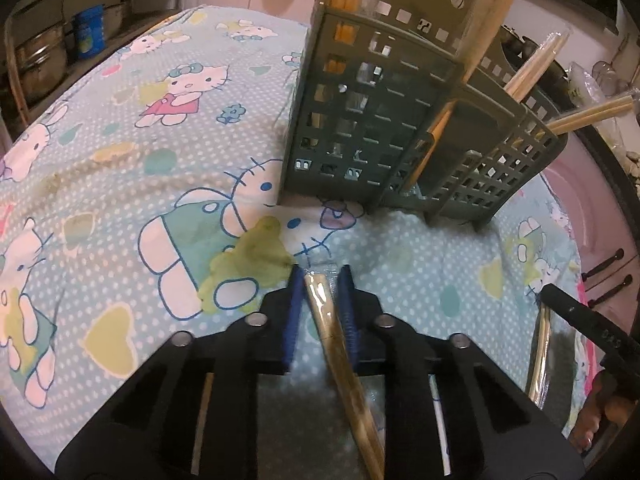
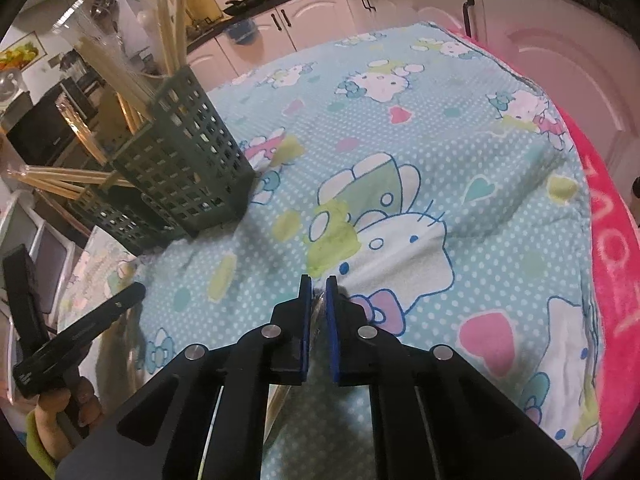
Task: Organize utensils
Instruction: 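Lift both held chopsticks and carry them above the caddy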
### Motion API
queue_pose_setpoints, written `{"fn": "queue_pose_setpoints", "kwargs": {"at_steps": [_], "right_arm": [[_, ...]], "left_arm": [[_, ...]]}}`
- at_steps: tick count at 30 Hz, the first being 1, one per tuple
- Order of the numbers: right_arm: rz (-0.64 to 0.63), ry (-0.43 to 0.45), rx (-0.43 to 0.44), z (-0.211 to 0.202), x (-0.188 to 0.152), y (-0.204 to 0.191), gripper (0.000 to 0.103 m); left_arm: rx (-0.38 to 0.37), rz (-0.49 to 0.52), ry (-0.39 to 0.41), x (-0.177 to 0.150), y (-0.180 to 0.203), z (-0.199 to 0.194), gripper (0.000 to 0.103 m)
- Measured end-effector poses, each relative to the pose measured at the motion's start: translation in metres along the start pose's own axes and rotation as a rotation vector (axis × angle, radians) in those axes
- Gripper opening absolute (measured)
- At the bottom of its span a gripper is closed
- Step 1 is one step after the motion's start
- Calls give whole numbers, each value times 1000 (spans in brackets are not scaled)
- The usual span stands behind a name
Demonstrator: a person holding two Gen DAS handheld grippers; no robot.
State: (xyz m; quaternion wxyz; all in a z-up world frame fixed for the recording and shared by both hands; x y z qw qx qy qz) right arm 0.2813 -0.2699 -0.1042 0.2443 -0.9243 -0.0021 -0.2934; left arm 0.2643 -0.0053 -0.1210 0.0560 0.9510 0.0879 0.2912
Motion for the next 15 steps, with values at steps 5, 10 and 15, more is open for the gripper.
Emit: {"fn": "queue_pose_setpoints", "kwargs": {"at_steps": [5, 10, 15], "right_arm": [[-8, 24, 13, -13, 1, -5, 7], [-13, 48, 28, -26, 1, -11, 7], [-44, 74, 57, -39, 3, -25, 6]], "left_arm": [[-72, -30, -10, -1, -4, -12, 5], [-141, -21, 28, 0, 0, -38, 3], [-185, 7, 71, 6, 12, -66, 3]]}}
Point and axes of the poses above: each gripper's, at about its wrist camera, not at the fingertips, and z roughly the way its jaws point, y to its right, x to its top, the point moved 8 cm from there along z, roughly the way its jaws point, and after that the axes turned 8 degrees about x, right-handed, at the moved point
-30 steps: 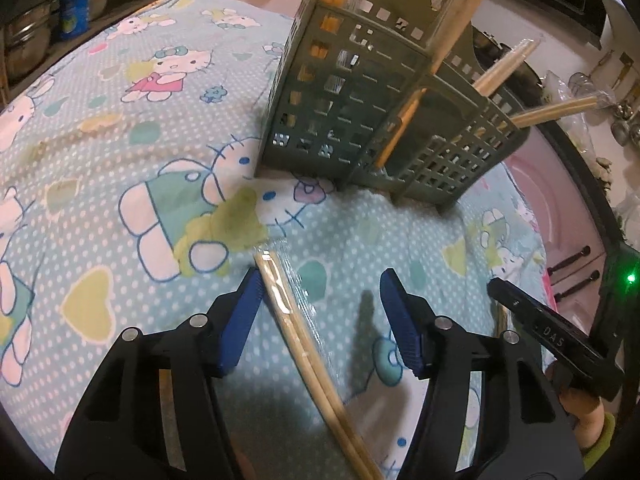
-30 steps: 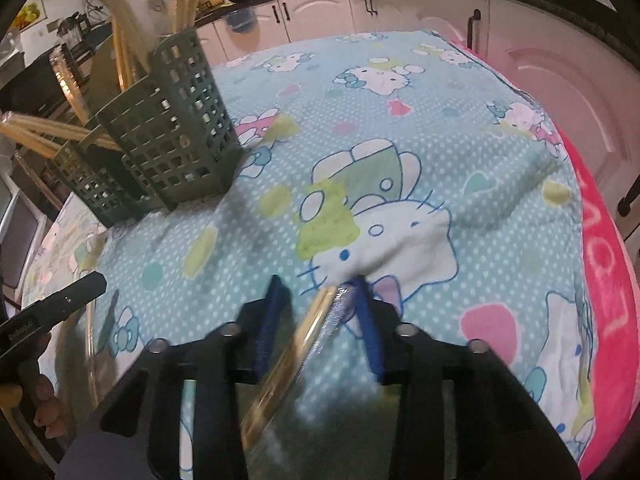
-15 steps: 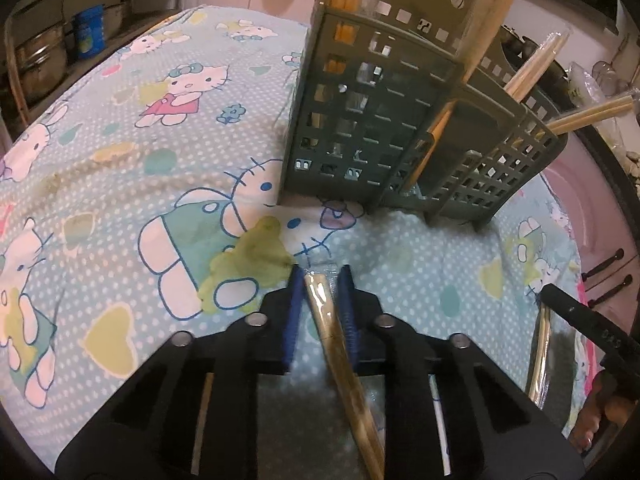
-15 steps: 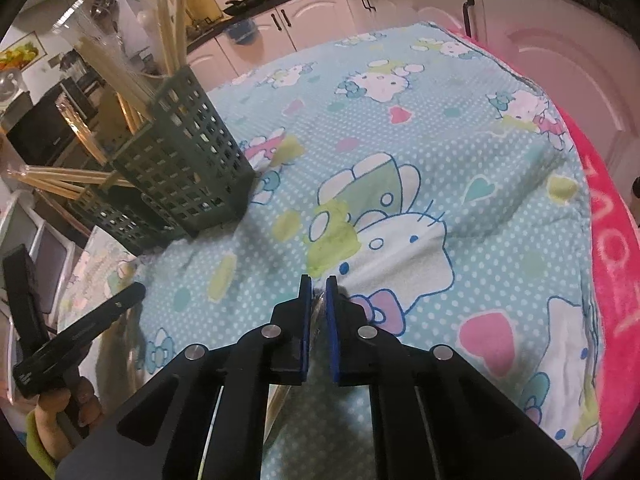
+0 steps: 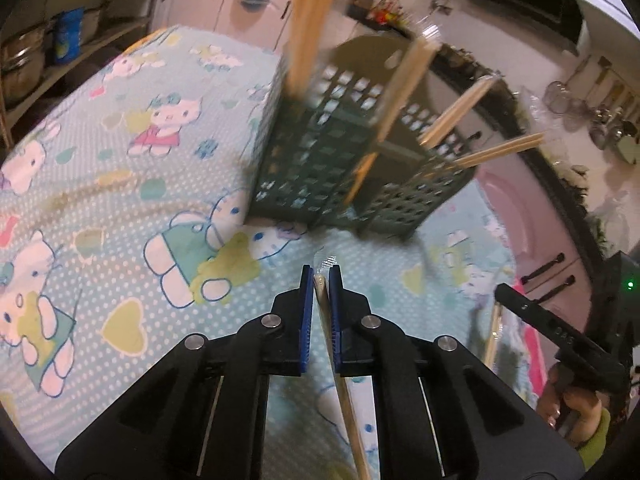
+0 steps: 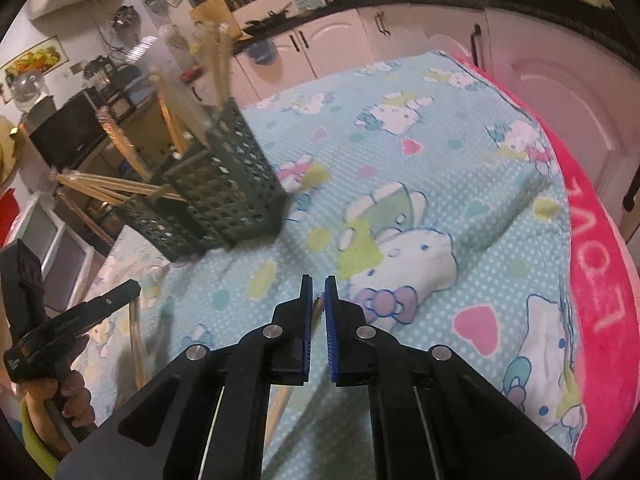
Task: Organize utensils
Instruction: 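Lift both held chopsticks and carry them above the caddy, then lower both held chopsticks down into the caddy compartments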
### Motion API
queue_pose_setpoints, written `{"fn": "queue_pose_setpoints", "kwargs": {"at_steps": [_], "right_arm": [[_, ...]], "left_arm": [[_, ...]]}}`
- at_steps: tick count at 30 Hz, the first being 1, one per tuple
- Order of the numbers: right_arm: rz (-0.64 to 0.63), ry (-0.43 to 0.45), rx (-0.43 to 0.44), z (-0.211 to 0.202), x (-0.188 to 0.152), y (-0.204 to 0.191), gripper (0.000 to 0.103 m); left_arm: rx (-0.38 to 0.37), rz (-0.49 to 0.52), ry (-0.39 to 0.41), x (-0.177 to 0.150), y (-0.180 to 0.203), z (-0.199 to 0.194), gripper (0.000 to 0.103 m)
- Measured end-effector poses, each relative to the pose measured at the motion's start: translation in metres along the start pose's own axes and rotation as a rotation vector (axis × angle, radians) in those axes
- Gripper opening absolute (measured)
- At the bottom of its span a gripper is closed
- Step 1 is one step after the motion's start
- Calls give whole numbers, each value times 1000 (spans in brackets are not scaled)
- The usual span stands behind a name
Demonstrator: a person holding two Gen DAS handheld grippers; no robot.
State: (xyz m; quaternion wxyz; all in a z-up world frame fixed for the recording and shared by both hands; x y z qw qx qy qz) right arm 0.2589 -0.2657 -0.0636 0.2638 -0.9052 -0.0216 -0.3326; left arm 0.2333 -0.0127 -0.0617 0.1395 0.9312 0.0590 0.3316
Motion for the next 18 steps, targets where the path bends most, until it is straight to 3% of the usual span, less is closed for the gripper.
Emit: {"fn": "queue_pose_setpoints", "kwargs": {"at_steps": [18], "right_arm": [[-243, 152, 150, -61, 42, -111, 5]], "left_arm": [[-95, 84, 166, 56, 37, -82, 2]]}}
Point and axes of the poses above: each gripper's, at about its wrist camera, not at the fingertips, and z roughly the way its jaws point, y to its right, x to its top, the point moved 8 cm from there along z, roughly the way its jaws point, and after that the axes turned 8 degrees about x, right-handed, at the moved point
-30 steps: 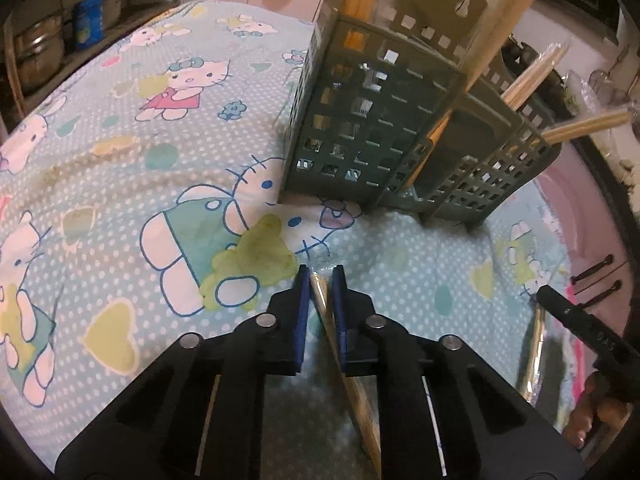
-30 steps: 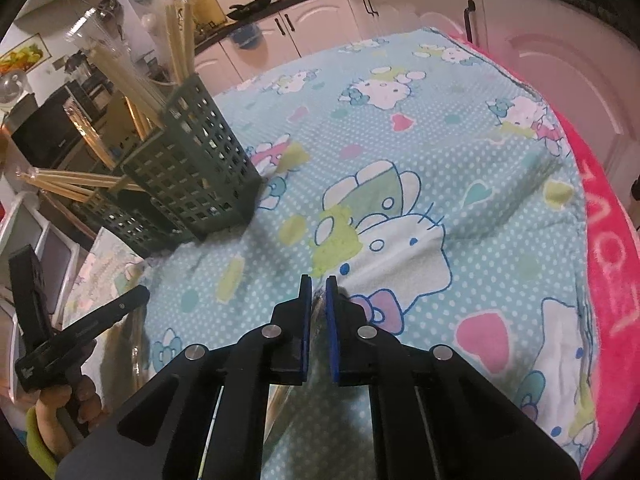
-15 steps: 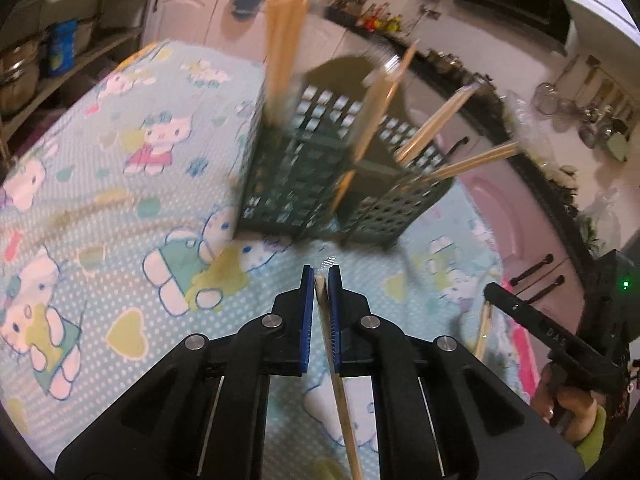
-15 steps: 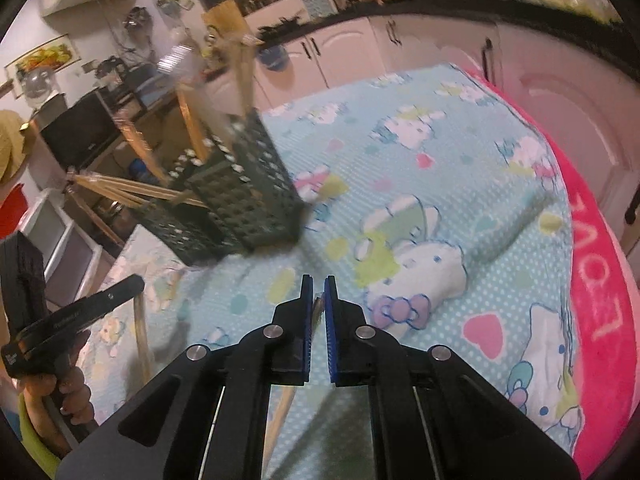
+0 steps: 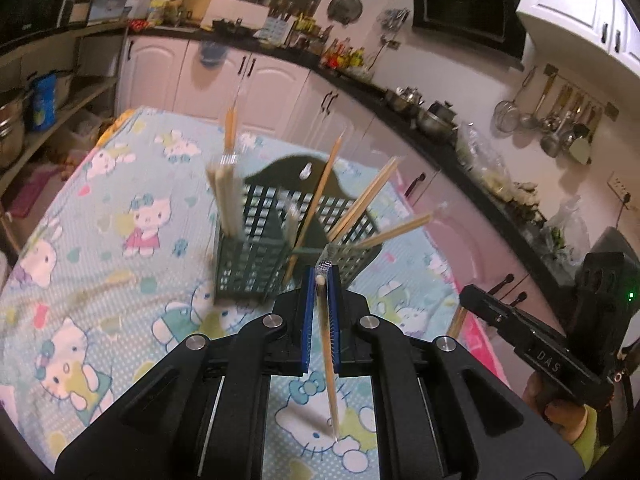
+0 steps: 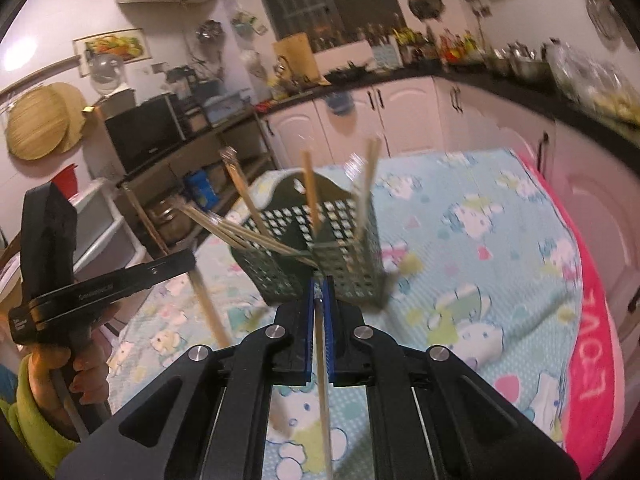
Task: Organize utensils
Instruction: 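Lower both held chopsticks down into the caddy compartments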
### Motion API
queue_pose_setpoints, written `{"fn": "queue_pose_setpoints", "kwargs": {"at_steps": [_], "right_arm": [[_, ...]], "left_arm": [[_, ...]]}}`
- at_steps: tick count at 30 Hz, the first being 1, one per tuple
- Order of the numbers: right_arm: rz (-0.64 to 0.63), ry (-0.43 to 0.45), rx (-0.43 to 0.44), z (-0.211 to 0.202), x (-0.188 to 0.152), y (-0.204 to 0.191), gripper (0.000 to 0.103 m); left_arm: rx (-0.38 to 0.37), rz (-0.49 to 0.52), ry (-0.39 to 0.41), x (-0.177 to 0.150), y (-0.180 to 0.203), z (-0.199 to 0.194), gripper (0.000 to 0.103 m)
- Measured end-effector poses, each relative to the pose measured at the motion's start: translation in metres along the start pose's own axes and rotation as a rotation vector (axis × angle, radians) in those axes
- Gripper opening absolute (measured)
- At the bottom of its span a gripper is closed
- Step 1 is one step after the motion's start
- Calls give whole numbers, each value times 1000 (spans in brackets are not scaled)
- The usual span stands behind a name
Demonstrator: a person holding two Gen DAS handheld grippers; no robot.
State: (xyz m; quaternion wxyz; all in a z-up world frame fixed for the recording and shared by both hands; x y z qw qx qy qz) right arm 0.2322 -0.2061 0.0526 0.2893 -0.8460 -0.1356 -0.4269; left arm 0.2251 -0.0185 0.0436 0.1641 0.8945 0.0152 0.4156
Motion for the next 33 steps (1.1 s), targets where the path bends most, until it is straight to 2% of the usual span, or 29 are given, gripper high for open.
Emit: {"fn": "queue_pose_setpoints", "kwargs": {"at_steps": [10, 21, 33], "right_arm": [[-99, 97, 27, -19, 53, -30, 5], [-174, 193, 7, -38, 113, -45, 5], [-186, 262, -6, -29, 161, -44, 5]], "left_arm": [[-59, 50, 94, 46, 28, -37, 2], [-40, 75, 216, 106, 38, -60, 2], [21, 72, 327, 153, 36, -63, 2]]}}
Point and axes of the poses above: each gripper's, at about its wrist camera, not at the fingertips, and z roughly the way its jaws point, y to its right, x to its top, the point moved 8 cm from there along z, roughly the way its jaws point, and after that the axes turned 8 degrees about x, right-handed, at the moved point
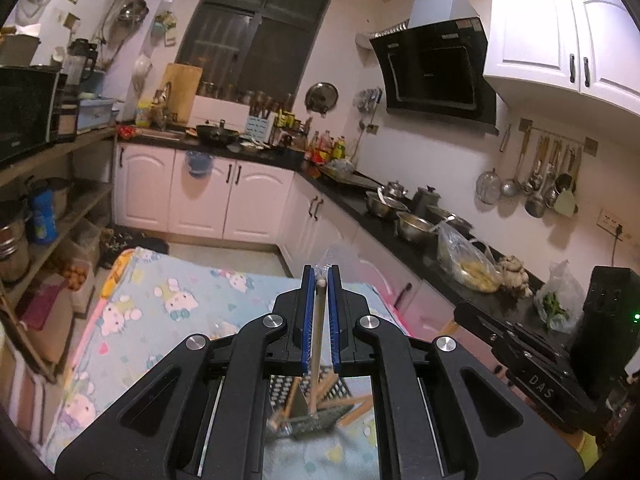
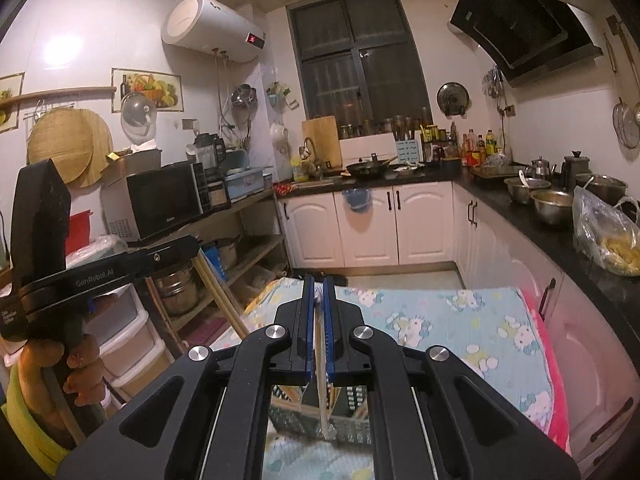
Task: Organize utensils
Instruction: 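Lower both held chopsticks down into the caddy compartments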
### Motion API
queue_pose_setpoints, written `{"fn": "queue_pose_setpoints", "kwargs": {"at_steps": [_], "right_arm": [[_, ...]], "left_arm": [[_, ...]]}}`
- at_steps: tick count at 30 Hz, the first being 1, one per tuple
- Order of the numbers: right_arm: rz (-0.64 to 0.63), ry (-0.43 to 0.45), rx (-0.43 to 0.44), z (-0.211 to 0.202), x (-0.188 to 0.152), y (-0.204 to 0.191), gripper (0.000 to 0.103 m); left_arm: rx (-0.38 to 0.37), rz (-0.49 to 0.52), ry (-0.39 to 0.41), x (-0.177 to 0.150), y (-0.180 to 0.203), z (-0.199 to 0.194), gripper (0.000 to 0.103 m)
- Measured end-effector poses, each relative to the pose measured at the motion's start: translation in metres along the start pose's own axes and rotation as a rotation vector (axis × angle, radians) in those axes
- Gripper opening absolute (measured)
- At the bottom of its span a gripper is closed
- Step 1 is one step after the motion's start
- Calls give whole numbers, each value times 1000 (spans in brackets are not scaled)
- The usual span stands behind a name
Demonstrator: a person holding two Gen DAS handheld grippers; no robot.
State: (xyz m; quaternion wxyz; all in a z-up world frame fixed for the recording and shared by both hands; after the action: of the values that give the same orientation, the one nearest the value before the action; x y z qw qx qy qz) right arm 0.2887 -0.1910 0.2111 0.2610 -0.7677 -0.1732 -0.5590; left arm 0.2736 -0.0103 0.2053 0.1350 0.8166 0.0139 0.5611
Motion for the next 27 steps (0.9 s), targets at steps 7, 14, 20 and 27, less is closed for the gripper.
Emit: {"fn": "queue_pose_setpoints", "kwargs": {"at_steps": [7, 14, 20, 27], "right_arm": [[-24, 28, -39, 12, 14, 7, 5], [-49, 45, -86, 28, 16, 15, 5], [-47, 3, -106, 51, -7, 26, 5], [-21, -47, -124, 73, -37, 37, 5]], "left_arm": [[70, 0, 40, 13, -16, 12, 2], [109, -9, 39, 8, -31, 27, 2], [142, 0, 19, -8, -43, 41, 2], [149, -7, -24, -30, -52, 58, 2]]}}
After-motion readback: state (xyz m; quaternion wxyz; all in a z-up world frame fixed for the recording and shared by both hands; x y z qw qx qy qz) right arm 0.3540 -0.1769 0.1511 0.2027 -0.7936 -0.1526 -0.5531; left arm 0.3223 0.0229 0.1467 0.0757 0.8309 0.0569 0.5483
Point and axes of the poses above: each gripper's, at about its wrist camera, not at the fingertips, and z roughly the way its jaws point, y to its right, x to its top, the point moved 8 cm from there along z, roughly the way its jaws point, and after that the axes turned 8 degrees about x, right-handed, at the moved point
